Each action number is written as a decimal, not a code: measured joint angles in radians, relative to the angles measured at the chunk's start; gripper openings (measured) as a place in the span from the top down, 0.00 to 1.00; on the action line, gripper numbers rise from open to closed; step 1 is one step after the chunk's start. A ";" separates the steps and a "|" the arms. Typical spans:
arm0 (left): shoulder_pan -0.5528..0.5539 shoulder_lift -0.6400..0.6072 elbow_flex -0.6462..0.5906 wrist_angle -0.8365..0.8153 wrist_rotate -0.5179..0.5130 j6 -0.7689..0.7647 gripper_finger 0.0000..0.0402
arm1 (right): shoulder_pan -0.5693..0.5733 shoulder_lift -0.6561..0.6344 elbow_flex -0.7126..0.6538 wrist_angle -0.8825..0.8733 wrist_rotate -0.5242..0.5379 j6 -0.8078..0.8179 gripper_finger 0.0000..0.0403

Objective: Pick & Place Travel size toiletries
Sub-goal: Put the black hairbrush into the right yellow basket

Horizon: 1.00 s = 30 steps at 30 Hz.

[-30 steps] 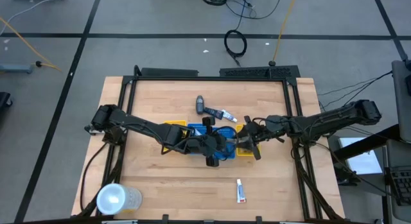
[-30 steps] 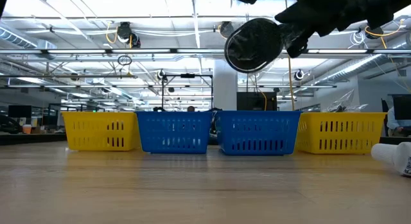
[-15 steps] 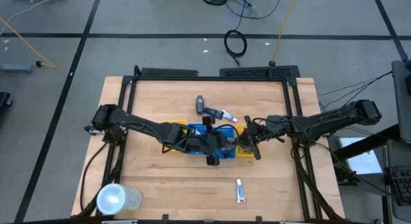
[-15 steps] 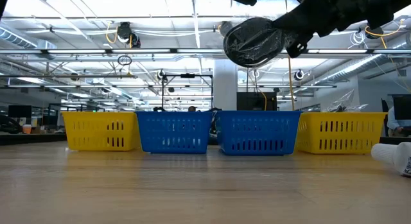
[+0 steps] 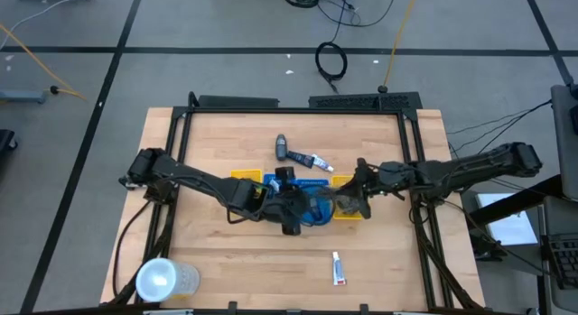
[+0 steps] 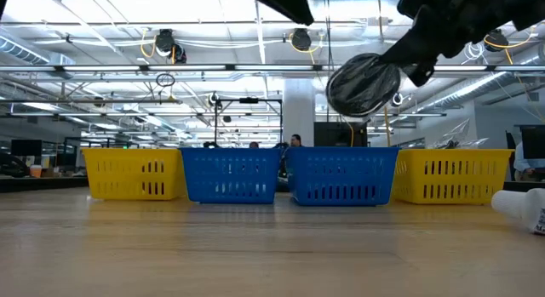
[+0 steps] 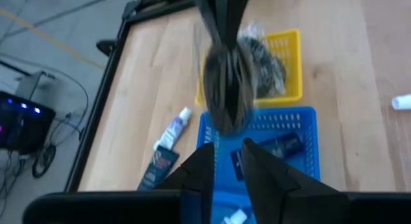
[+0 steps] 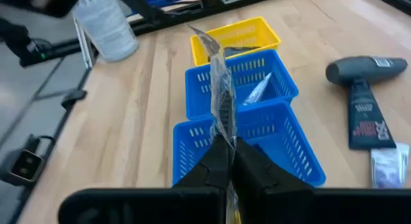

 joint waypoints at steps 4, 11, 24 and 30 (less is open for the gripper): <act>-0.003 0.000 0.000 -0.056 -0.001 -0.034 0.80 | 0.000 -0.082 0.000 -0.099 0.055 0.085 1.00; -0.014 0.000 0.000 -0.081 -0.001 -0.055 0.81 | -0.001 -0.180 0.000 -0.303 0.098 0.258 1.00; -0.042 0.008 0.000 -0.097 0.014 -0.063 0.81 | -0.001 -0.242 0.000 -0.477 0.104 0.408 1.00; -0.045 0.024 -0.036 -0.078 0.057 -0.063 0.81 | 0.001 -0.247 0.000 -0.499 0.123 0.444 1.00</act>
